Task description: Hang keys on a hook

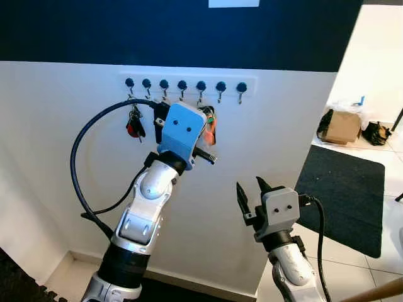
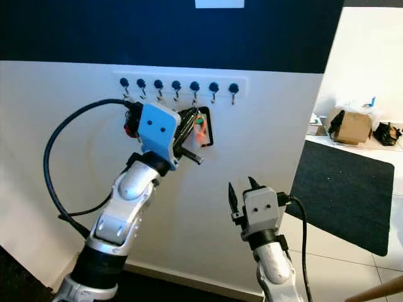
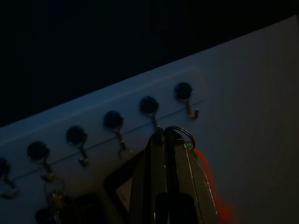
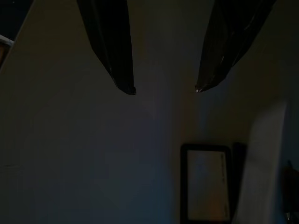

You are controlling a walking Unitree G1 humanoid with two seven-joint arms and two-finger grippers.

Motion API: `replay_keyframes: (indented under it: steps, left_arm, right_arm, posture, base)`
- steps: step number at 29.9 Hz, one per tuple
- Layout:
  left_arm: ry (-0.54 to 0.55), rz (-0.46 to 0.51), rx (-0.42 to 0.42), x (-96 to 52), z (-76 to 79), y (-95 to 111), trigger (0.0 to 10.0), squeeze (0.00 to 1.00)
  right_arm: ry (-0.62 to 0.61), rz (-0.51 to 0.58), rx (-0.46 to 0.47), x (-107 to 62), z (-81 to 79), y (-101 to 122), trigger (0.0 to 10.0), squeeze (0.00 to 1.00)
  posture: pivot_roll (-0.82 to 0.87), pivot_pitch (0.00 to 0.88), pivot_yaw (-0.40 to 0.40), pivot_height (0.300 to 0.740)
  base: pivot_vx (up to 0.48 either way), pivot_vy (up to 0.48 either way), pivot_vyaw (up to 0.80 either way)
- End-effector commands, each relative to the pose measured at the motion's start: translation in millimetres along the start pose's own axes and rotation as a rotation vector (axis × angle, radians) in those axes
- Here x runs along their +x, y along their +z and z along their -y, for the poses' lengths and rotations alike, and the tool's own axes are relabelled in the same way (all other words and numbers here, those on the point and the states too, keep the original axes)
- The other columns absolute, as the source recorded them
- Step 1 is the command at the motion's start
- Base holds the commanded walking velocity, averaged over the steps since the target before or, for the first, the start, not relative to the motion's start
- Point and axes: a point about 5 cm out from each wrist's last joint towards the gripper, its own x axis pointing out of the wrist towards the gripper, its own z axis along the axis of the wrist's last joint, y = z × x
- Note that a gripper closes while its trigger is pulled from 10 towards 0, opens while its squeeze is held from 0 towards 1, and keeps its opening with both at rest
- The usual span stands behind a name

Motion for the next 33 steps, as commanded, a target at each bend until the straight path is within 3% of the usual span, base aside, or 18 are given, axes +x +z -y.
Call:
replay_keyframes:
  steps: [1,6,11,16,33]
  left_arm:
    - [-0.031,0.009,0.022,2.3,-4.7,5.7,10.0,0.00]
    - [-0.043,0.018,0.027,8.9,-10.0,12.3,10.0,0.00]
    - [-0.149,0.054,0.058,26.5,1.5,22.0,10.0,0.00]
    - [-0.210,0.018,0.103,38.2,10.5,16.0,10.0,0.00]
    - [-0.205,-0.016,0.239,64.7,3.4,7.7,10.0,0.00]
  right_arm:
    - [0.002,-0.011,-0.005,-1.4,-1.8,-1.1,10.0,0.00]
    - [0.002,-0.006,-0.006,-0.4,-1.9,0.4,10.0,0.00]
    - [0.008,0.006,-0.002,3.2,-5.2,3.0,10.0,0.00]
    - [0.007,0.011,0.004,4.3,-7.9,3.8,10.0,0.00]
    - [-0.021,0.004,0.006,0.6,-7.9,2.9,10.0,0.00]
  posture:
    - [0.01,0.110,0.070,0.740]
    - [0.01,0.113,0.072,0.740]
    - [0.01,0.120,0.076,0.740]
    - [0.01,0.123,0.086,0.740]
    - [0.00,0.130,0.109,0.740]
  base:
    - [0.000,0.000,0.00]
    - [0.000,0.000,0.00]
    - [0.000,0.000,0.00]
    - [0.000,0.000,0.00]
    - [0.000,0.000,0.00]
